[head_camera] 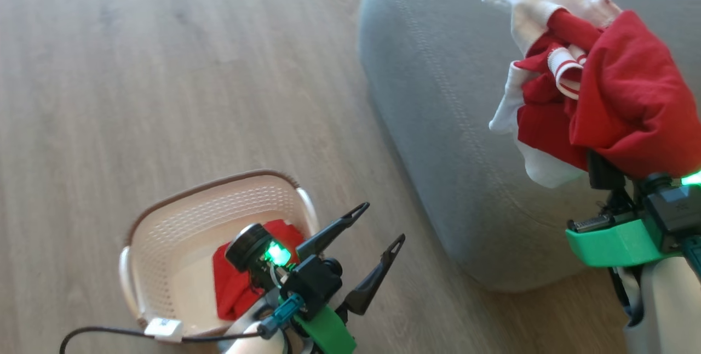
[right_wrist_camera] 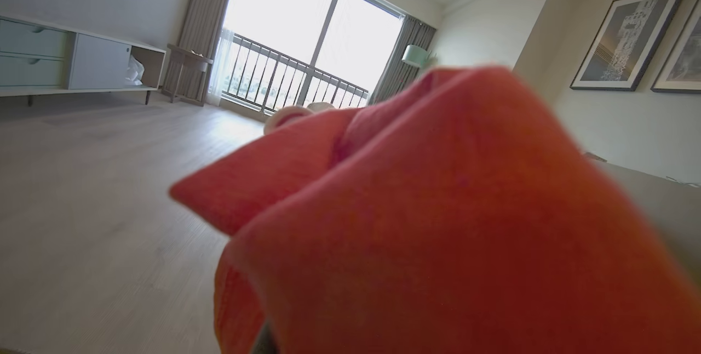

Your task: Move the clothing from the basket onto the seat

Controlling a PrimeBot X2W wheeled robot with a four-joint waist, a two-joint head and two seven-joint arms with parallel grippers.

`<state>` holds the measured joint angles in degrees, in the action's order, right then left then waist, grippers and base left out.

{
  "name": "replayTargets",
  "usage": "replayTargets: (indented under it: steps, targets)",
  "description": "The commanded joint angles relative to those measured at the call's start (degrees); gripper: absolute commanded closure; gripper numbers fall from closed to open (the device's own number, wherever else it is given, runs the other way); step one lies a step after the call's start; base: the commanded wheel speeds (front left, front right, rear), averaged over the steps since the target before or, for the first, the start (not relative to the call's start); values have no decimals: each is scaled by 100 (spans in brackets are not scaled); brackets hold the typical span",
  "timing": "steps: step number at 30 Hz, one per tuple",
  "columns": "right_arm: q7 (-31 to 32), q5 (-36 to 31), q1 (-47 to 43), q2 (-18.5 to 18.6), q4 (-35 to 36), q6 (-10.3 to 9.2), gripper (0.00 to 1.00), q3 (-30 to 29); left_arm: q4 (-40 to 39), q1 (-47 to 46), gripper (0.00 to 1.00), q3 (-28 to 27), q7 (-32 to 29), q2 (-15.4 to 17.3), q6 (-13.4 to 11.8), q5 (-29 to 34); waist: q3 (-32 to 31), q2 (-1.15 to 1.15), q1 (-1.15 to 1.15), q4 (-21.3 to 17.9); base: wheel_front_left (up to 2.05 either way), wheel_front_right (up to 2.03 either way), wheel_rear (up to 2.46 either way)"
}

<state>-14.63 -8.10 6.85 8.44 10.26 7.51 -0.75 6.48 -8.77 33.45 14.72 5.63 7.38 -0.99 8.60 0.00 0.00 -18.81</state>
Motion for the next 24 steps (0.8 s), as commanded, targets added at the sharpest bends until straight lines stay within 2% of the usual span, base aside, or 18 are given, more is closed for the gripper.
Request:
replayTargets:
  steps: [1, 12, 24]
  targets:
    - [-37, -25, 236, -16, 227, -2, 100, 60, -214, -272, 0, -144, 28, 17, -27, 32, 96, 0, 0, -285, 0, 0, 0]
    - [-37, -17, 132, -176, 254, -2, 100, -119, -305, -362, 0, -133, 28, 105, -81, 55, 196, 0, 0, -1004, 0, 0, 0]
    - [-37, -19, 55, -292, 363, -2, 100, -298, -311, -501, 0, -20, 28, 148, -45, 33, 359, 0, 0, -1070, 0, 0, 0]
